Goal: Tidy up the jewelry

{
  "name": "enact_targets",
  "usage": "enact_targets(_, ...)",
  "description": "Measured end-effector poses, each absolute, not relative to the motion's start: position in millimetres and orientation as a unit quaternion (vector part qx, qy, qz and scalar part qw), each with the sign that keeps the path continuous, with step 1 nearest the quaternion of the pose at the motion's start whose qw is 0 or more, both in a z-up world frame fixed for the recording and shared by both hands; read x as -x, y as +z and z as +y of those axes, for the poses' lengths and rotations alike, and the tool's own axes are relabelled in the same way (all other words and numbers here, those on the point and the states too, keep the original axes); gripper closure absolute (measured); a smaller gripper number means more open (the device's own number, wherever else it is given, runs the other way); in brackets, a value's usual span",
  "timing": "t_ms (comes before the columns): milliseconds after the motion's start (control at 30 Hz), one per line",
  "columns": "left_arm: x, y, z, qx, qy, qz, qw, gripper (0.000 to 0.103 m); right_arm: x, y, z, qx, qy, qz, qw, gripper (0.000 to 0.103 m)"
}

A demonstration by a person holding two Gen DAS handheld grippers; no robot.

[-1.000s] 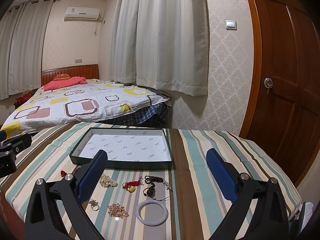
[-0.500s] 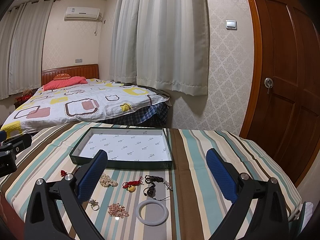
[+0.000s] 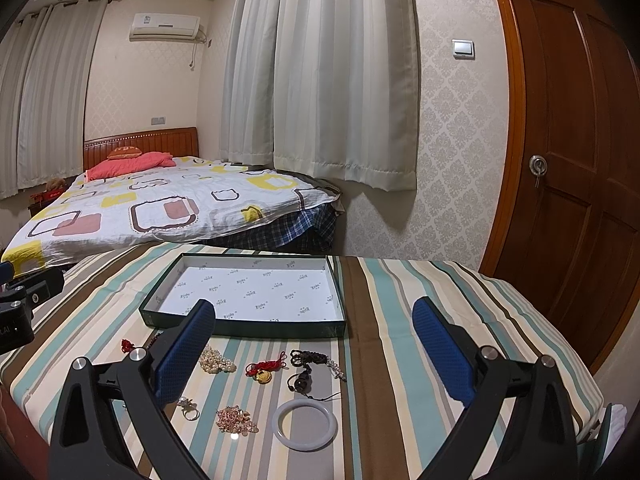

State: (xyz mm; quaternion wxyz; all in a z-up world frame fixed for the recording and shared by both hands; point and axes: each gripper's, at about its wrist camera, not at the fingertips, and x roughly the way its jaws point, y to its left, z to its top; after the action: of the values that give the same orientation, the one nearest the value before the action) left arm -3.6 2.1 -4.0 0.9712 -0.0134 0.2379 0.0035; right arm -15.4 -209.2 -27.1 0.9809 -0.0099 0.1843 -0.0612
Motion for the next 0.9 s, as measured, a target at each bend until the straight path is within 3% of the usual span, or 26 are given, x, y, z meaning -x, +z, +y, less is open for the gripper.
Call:
enact_targets(600,-1.3,-22.0,7.8,0.014,0.007,0.245,0.969,0.004,6.8,-47.7,-211.4,0.007,-0.062,0.195,0.979,0.007)
enact_targets(900,-28.0,-72.1,16.6,0.018,0.005,0.304,0.953,0.004,-2.9,-77.0,-221.5,0.009,-0.061,0.228,0.972,0.007)
